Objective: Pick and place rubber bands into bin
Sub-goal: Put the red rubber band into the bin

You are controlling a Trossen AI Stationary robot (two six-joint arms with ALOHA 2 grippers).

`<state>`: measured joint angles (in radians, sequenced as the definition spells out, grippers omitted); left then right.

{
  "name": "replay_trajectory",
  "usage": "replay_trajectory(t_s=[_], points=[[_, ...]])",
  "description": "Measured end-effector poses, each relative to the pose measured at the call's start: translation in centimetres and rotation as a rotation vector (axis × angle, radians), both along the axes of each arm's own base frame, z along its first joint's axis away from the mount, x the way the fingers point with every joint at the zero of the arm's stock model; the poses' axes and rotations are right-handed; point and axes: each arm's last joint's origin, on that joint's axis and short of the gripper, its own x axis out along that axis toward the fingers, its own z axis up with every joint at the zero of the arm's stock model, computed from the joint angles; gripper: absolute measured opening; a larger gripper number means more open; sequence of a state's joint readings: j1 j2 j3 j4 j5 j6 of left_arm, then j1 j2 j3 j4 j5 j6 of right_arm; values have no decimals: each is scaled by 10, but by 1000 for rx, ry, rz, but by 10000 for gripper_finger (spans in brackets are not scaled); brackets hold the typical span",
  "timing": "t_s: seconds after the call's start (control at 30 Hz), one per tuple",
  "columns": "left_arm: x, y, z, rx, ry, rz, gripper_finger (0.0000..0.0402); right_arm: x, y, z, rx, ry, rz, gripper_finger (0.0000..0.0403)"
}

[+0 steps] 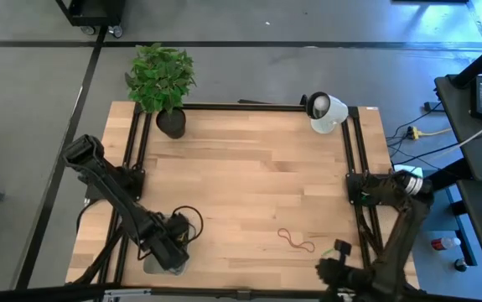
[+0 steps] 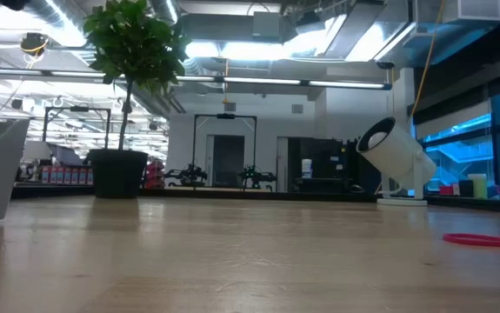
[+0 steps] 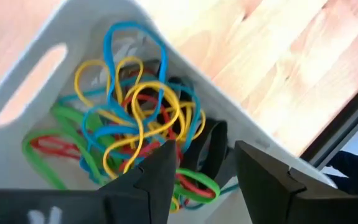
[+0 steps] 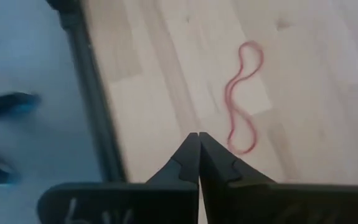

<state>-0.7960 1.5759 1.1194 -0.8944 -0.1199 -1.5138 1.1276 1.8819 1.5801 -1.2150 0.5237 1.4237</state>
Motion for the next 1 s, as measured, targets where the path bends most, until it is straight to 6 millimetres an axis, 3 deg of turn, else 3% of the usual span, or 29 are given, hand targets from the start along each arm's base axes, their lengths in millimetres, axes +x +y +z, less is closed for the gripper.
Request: replay_trajectory(t_s=[0.13,0.23,0.43,0.77,1.0], points=[[5,4,0,15,-20,-30,150,-22,-6,-14,133,-56,-30,1],[8,7,0,18,-23,-32,148,-28,-11,-31,207,-82,-43,4],[12,11,1,17,-27,-21,148,-13,-26,-60,252,-67,-98,33],[15,7,2,-18,-66,-22,148,8,-76,-101,182,94,-289,100],[15,7,2,-17,-67,-22,148,3,-95,-125,164,202,-321,90]])
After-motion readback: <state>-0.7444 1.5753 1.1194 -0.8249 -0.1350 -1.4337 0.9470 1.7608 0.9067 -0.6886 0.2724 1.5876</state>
